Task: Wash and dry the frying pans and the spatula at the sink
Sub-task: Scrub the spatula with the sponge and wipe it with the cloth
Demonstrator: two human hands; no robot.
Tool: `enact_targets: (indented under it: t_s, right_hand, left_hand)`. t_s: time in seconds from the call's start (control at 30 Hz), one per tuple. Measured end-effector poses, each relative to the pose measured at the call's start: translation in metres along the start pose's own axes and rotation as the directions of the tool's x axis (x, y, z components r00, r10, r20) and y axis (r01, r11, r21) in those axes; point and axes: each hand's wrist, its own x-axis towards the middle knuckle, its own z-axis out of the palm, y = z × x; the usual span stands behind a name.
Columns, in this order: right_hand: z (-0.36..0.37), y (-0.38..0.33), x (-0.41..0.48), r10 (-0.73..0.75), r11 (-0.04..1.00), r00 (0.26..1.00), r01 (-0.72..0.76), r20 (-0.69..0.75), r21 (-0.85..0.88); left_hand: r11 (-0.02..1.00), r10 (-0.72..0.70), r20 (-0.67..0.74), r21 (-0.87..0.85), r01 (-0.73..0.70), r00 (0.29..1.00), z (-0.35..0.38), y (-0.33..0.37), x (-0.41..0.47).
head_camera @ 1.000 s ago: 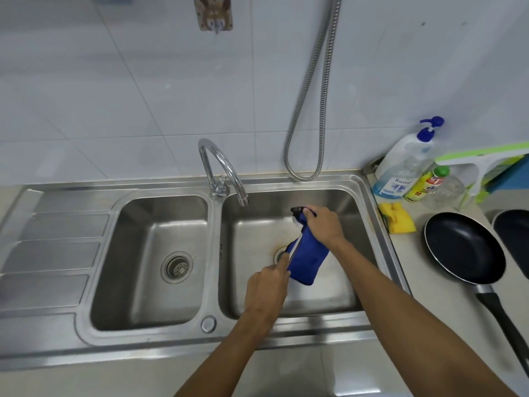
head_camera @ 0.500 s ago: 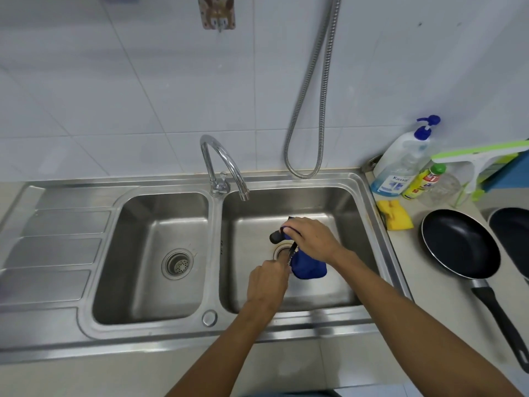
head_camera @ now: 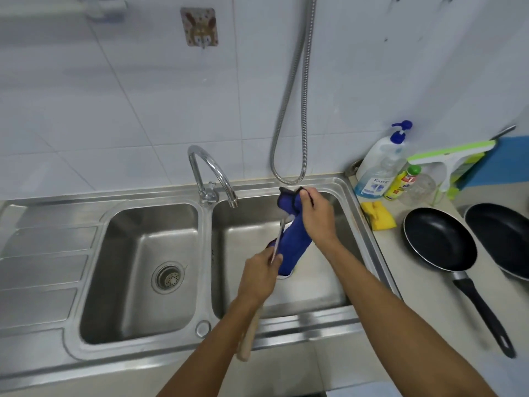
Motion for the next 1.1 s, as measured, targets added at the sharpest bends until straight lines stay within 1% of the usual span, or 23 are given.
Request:
enact_targets:
  t_s: [0.03,0.07,0.1,0.13,0.17,0.23,0.3,0.33,0.37,0.43,0.5,0.53,0.6,0.63,0.7,0.77,0.87,0.9,1.0,1.03,1.1]
  right_hand:
    - [-0.004,-0.001,0.005,0.107,0.991,0.992,-0.100,-0.068,0.093]
    - [-0.006,0.001,0.011,0.212,0.963,0.972,-0.191,-0.098,0.188]
    - [-0.008,0.003,0.015,0.312,0.916,0.945,-0.270,-0.103,0.298]
    - [-0.009,0.005,0.017,0.400,0.851,0.911,-0.330,-0.097,0.409]
    - [-0.010,0.007,0.019,0.467,0.776,0.880,-0.362,-0.083,0.517]
    - [-0.009,0.009,0.019,0.574,0.624,0.817,-0.394,-0.053,0.675]
    - [-0.009,0.013,0.020,0.653,0.460,0.757,-0.421,0.023,0.782]
    - [-0.012,0.015,0.021,0.668,0.370,0.739,-0.434,0.090,0.821]
    - [-0.016,0.018,0.021,0.650,0.280,0.741,-0.438,0.166,0.854]
    - [-0.026,0.034,0.020,0.619,0.181,0.754,-0.410,0.221,0.894]
    - [-0.039,0.049,0.007,0.600,0.059,0.756,-0.367,0.261,0.928]
    - [-0.043,0.058,-0.006,0.566,-0.001,0.758,-0.391,0.323,0.920]
    - [-0.044,0.068,-0.033,0.512,-0.034,0.714,-0.539,0.477,0.842]
    - [-0.040,0.072,-0.041,0.455,-0.020,0.694,-0.618,0.558,0.786]
    - [-0.029,0.067,-0.051,0.434,0.031,0.649,-0.704,0.625,0.709]
    - [-0.020,0.054,-0.058,0.464,0.040,0.614,-0.735,0.639,0.677]
    - [-0.012,0.048,-0.064,0.478,0.049,0.616,-0.730,0.626,0.682]
    - [-0.011,0.048,-0.066,0.467,0.040,0.610,-0.738,0.640,0.674]
    - [-0.008,0.051,-0.067,0.480,0.068,0.617,-0.734,0.623,0.675]
    - [-0.007,0.053,-0.066,0.496,0.068,0.620,-0.725,0.608,0.685]
    - [-0.004,0.060,-0.062,0.524,0.129,0.640,-0.712,0.562,0.690]
  left_hand:
    - [0.967,-0.126,0.049,-0.218,0.134,0.991,-0.003,0.003,-0.002]
    - [0.868,-0.235,0.140,-0.415,0.272,0.962,-0.006,0.008,-0.005]
    - [0.751,-0.287,0.231,-0.548,0.368,0.930,-0.010,0.013,-0.008]
    - [0.684,-0.299,0.286,-0.601,0.414,0.910,-0.013,0.016,-0.009]
    - [0.646,-0.300,0.322,-0.624,0.440,0.898,-0.015,0.019,-0.010]
    - [0.611,-0.313,0.343,-0.641,0.464,0.886,-0.015,0.020,-0.012]
    - [0.588,-0.340,0.343,-0.649,0.482,0.876,-0.012,0.017,-0.014]
    - [0.576,-0.350,0.341,-0.656,0.488,0.872,-0.010,0.013,-0.015]
    - [0.557,-0.358,0.341,-0.669,0.492,0.869,-0.009,0.010,-0.017]
    - [0.517,-0.368,0.349,-0.694,0.502,0.862,-0.009,0.005,-0.019]
    - [0.508,-0.368,0.350,-0.700,0.502,0.861,-0.010,0.005,-0.022]
    - [0.508,-0.363,0.350,-0.703,0.498,0.864,-0.011,0.006,-0.024]
    - [0.505,-0.355,0.345,-0.711,0.489,0.869,-0.011,0.009,-0.024]
    - [0.505,-0.361,0.343,-0.710,0.491,0.867,-0.010,0.009,-0.023]
    - [0.523,-0.367,0.349,-0.689,0.501,0.863,-0.008,0.011,-0.022]
    - [0.541,-0.358,0.361,-0.671,0.507,0.861,-0.005,0.011,-0.025]
    - [0.538,-0.357,0.377,-0.665,0.518,0.855,0.000,0.013,-0.030]
    - [0.553,-0.357,0.376,-0.653,0.517,0.855,0.000,0.014,-0.031]
    - [0.672,-0.342,0.389,-0.535,0.512,0.855,-0.003,0.013,-0.038]
    - [0.698,-0.337,0.412,-0.494,0.518,0.847,-0.004,0.014,-0.040]
    - [0.722,-0.326,0.465,-0.440,0.534,0.823,-0.006,0.017,-0.044]
